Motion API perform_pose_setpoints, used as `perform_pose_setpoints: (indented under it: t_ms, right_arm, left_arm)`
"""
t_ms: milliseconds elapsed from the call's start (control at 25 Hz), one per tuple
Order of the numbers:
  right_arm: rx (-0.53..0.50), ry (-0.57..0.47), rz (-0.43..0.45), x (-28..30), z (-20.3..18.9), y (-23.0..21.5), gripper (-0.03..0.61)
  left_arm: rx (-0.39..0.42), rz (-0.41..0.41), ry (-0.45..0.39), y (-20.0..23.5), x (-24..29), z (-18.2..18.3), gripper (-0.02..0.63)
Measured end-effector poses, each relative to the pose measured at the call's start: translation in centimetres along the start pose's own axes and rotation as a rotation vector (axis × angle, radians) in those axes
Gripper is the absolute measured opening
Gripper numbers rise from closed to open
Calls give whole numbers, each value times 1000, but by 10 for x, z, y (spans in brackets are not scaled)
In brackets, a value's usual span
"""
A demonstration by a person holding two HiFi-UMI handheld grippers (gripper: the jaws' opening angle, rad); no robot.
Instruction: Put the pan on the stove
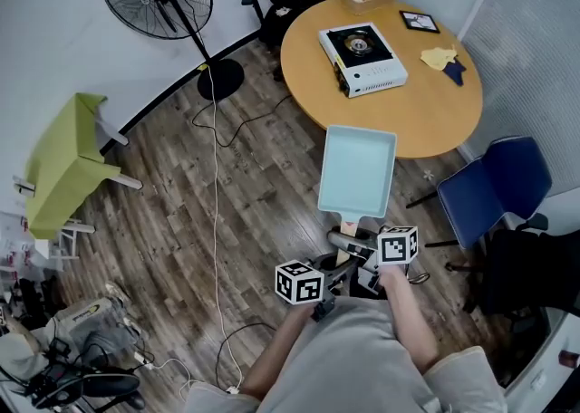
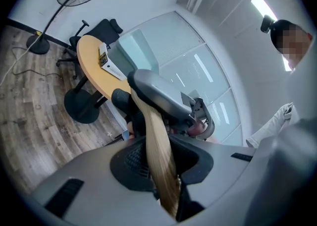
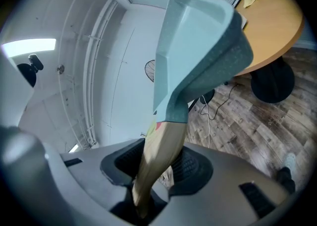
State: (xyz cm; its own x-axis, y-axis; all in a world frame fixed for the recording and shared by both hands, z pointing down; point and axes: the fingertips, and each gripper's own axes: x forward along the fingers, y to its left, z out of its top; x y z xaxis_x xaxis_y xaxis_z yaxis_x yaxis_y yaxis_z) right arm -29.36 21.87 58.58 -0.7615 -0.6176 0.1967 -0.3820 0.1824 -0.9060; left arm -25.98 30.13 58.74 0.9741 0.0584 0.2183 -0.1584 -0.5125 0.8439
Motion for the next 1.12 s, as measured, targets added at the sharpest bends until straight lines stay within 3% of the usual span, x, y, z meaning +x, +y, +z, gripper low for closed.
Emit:
perform_pose_setpoints:
  t_ms: [200,480,1120]
  right_arm:
    - [-17,-7,10,8,32,-20,156]
    - [-21,18,45,28,100,-41,162]
    - [-2,26,115,26,229,-84,169]
  left_arm:
    - [65,111,22,25,19,25,90]
    - [40,295,-5,61,46,92,87]
    - [78,404,-3,101,124,199,89]
